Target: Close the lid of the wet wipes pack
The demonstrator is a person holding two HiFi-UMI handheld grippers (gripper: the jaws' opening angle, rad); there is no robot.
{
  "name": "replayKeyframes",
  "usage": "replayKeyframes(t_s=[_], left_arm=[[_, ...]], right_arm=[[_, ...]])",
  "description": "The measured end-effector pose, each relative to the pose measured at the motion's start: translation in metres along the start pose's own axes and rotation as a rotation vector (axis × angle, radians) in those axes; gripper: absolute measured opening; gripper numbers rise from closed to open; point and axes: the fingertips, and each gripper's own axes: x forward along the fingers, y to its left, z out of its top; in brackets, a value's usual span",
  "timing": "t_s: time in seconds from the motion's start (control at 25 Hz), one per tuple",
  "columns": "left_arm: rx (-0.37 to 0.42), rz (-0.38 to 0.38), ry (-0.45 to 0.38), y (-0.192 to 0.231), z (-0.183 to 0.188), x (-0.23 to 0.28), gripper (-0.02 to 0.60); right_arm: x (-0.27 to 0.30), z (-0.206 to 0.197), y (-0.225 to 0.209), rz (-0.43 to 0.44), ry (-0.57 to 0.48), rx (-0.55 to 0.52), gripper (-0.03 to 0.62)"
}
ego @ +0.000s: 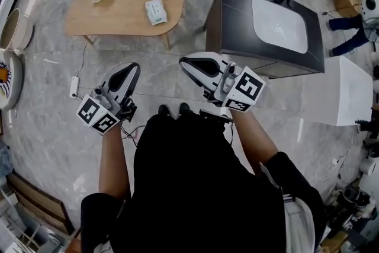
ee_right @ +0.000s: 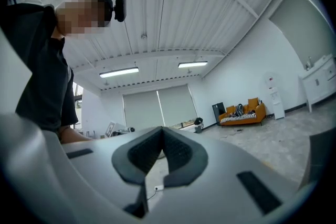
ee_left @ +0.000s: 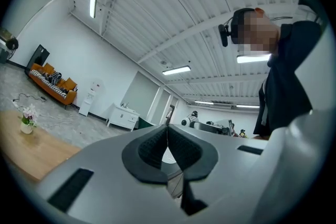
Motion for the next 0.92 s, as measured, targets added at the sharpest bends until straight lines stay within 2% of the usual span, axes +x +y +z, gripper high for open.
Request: replayKeyframes(t_s=[0.16, 0.36, 0.92], left_arm=[[0.016, -0.031, -0.013, -0.011, 0.002, 0.001, 0.017], [0.002, -0.025, 0.006, -0.015, -0.009, -0.012, 0.017], [0.023, -0.023, 0.026, -0.027, -0.015, -0.005, 0.017]], right_arm=[[0.010, -0.003, 0.015, 0.047, 0.027, -0.012, 0.010], [0.016, -0.005, 0.035, 0.106, 0.031, -0.027, 0.010], [0.002, -0.008, 0.044, 0.145, 0.035, -0.036, 0.010]])
